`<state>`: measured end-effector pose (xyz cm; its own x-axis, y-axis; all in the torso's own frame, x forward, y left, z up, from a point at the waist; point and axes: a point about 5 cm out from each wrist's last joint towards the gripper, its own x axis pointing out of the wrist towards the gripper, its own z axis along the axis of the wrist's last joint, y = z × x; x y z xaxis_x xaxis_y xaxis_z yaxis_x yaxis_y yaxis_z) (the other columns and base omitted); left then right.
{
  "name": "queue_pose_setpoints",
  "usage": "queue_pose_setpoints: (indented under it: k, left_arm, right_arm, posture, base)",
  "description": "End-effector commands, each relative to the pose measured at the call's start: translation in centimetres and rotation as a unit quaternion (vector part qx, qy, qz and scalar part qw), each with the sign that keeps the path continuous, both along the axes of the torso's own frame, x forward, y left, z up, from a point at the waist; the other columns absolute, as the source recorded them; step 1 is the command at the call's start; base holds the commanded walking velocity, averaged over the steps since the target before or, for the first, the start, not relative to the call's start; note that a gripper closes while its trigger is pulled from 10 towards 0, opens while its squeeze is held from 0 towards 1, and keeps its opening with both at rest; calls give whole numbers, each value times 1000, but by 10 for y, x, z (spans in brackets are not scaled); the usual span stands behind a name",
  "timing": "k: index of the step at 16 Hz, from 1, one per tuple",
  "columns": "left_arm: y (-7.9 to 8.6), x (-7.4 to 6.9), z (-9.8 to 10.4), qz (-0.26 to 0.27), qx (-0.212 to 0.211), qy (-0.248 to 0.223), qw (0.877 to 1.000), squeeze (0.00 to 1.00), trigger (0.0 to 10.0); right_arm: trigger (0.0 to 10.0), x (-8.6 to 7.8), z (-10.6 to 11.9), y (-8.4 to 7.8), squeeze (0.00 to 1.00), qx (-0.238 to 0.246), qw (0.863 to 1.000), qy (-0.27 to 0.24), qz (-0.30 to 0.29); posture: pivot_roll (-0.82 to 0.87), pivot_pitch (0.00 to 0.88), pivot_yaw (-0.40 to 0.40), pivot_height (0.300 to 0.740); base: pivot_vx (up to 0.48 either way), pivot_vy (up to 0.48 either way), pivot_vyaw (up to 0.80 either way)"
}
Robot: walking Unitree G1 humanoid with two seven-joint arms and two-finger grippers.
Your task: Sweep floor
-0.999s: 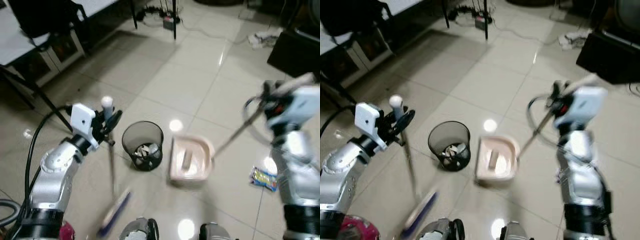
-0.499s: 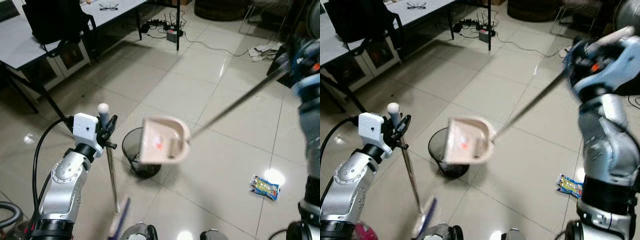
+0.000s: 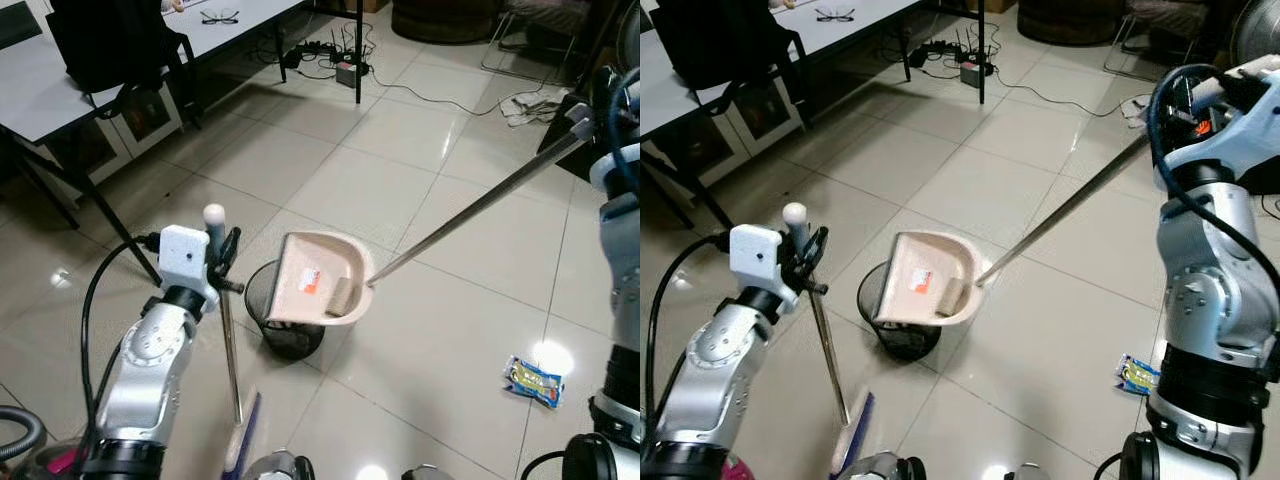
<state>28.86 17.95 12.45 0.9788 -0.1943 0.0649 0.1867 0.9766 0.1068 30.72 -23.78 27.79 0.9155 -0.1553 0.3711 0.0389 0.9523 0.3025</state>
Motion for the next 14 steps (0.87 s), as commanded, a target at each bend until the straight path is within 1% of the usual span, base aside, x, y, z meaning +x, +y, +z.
queue_pose_setpoints:
  k: [1,2,3,6,8,14]
  left_arm:
    - [-1,3,9,10,8,-22,1000,0,10000]
    - [-4,4,10,12,5,-25,1000,0,10000]
    - [-5,4,10,12,5,-25,1000,0,10000]
    - [-6,2,9,18,4,-25,1000,0,10000]
    - [-4,0,6,23,7,-23,999,0,10000]
    - [-8,-2,4,20,10,-19,1000,0,10000]
  right_arm:
    - [10000,1,13,10,0,-12,999,-36,2]
    - [10000,3,9,18,0,-17,999,-31,7]
    - [10000,3,9,19,0,-18,999,-30,7]
    - [10000,7,7,22,0,-20,999,-26,2]
    - [10000,9,6,20,0,-21,999,-29,-5]
    - [10000,10,2,19,0,-26,999,-25,-12]
  posture:
    - [-13,23,95,740]
    - [-11,22,94,740]
    - [-11,22,94,740]
    - [-3,22,81,740]
    - [1,21,73,740]
    - [1,24,75,740]
  base:
    - [304,0,0]
    - [319,0,0]
    - [319,0,0]
    - [352,0,800]
    - [354,0,0]
    - [356,0,0]
